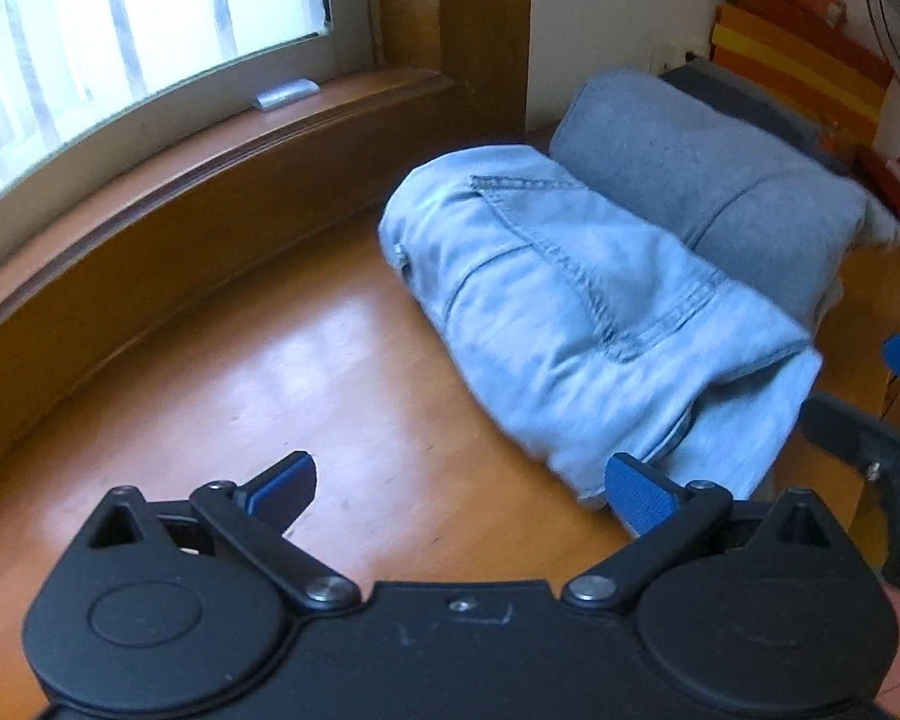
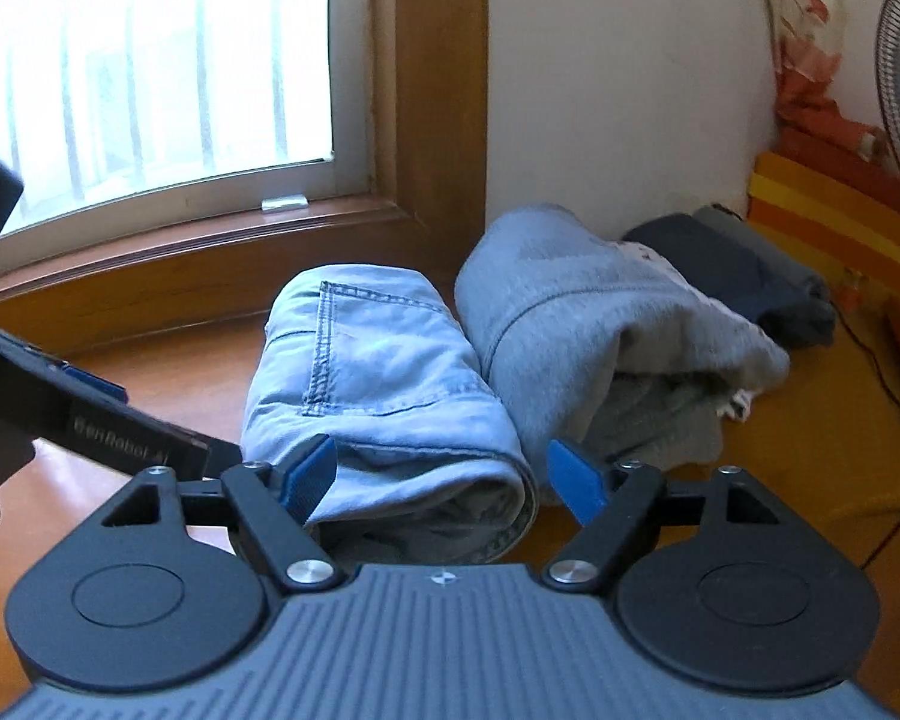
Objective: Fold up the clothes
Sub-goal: 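Carry the jeans bundle beside the grey sweatshirt and set it down, then open both grippers and withdraw from the jeans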
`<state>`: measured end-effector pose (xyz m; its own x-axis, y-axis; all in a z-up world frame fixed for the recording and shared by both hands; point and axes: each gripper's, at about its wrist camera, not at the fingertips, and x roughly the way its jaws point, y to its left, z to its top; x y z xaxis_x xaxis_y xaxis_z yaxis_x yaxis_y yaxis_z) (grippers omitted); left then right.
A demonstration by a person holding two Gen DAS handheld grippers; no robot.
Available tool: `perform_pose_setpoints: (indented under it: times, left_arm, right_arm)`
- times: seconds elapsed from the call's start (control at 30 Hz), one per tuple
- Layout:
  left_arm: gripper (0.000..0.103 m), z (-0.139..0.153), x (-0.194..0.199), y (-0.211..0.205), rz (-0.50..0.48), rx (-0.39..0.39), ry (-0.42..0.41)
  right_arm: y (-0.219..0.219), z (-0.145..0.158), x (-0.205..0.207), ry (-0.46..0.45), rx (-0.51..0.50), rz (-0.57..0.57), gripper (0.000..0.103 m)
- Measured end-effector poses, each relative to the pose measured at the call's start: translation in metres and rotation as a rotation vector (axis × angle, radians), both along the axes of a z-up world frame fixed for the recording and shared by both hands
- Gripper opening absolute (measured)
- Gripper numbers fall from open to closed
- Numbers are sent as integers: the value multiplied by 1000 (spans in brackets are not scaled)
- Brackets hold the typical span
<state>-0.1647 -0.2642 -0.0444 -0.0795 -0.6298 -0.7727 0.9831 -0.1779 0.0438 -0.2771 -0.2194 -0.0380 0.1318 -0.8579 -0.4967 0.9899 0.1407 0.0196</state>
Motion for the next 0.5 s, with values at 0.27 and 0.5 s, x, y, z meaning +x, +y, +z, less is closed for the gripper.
perform_pose_setpoints:
  times: [0.27, 0.5]
  left_arm:
    - [103, -8, 16, 15, 7, 51, -10]
    - [103, -12, 31, 28, -6, 73, -13]
  right_arm:
    - [16, -2, 13, -5, 56, -60, 81]
    - [19, -6, 28, -1, 95, -80, 81]
